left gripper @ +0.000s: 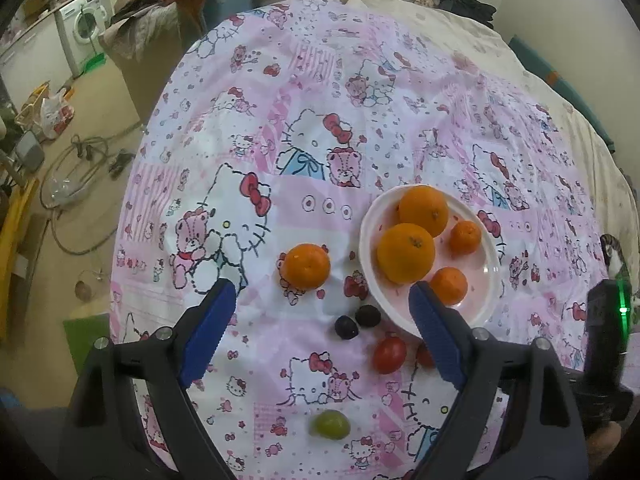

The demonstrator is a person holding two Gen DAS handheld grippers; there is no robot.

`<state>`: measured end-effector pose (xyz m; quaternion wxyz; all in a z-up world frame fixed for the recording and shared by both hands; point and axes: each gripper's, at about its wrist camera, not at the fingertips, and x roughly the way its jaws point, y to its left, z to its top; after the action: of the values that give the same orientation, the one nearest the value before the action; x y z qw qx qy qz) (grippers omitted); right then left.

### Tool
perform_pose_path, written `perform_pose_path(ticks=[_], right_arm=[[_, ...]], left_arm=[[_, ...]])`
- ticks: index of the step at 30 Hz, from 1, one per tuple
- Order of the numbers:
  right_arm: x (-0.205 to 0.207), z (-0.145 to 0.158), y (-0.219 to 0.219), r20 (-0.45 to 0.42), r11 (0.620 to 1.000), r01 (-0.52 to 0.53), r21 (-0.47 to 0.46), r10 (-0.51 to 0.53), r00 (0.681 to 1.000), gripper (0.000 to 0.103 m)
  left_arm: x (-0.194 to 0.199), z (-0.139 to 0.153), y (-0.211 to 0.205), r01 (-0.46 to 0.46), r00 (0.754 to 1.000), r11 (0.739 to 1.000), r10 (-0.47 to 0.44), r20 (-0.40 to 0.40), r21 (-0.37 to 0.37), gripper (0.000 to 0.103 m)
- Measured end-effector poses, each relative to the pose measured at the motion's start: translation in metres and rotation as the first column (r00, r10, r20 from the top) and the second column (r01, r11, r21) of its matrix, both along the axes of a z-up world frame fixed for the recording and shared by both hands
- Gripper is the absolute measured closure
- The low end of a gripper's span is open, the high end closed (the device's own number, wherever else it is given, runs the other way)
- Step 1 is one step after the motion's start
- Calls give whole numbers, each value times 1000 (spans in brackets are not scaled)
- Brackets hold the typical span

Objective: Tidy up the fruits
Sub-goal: 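Withdraw both tools from the plate toward the tomatoes and grapes, then grasp a red tomato with the right tool while the left tool grasps a dark grape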

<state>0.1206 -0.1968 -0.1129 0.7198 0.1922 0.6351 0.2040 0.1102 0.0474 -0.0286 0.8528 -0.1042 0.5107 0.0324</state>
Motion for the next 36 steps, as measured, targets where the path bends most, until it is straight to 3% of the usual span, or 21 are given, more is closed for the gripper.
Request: perform_pose_path(ticks=[7,12,17,22,25,30,32,36], right_arm=[[10,-26,30,-33,995,-47,-93,44,998,52],[12,-37,43,-20,979,-100,-177,98,995,68],[12,-35,41,-13,976,-121,-182,121,993,69],[11,-27,31,-3,983,-106,-150,107,994,69],[9,-21,24,5,987,-95,-130,97,995,69],[5,-11,11,24,991,-72,-112,75,997,69],[5,-6,4,38,993,-61,-105,65,997,69],[1,4,-10,56,996,-35,-81,39,998,69]], left_arm=[[-3,-6,19,-35,999,999,35,-22,4,17],[-6,-15,33,-47,998,999,47,-41,21,17],[-7,-33,36,-29,995,998,34,-96,52,17],[-3,-54,15,61,985,995,-46,-166,85,18],[1,-65,-8,150,972,984,-128,-195,99,29],[11,-86,-42,280,934,956,-251,-254,85,33],[14,-92,-50,303,924,948,-269,-272,93,44],[24,-104,-58,316,913,944,-277,-299,90,50]])
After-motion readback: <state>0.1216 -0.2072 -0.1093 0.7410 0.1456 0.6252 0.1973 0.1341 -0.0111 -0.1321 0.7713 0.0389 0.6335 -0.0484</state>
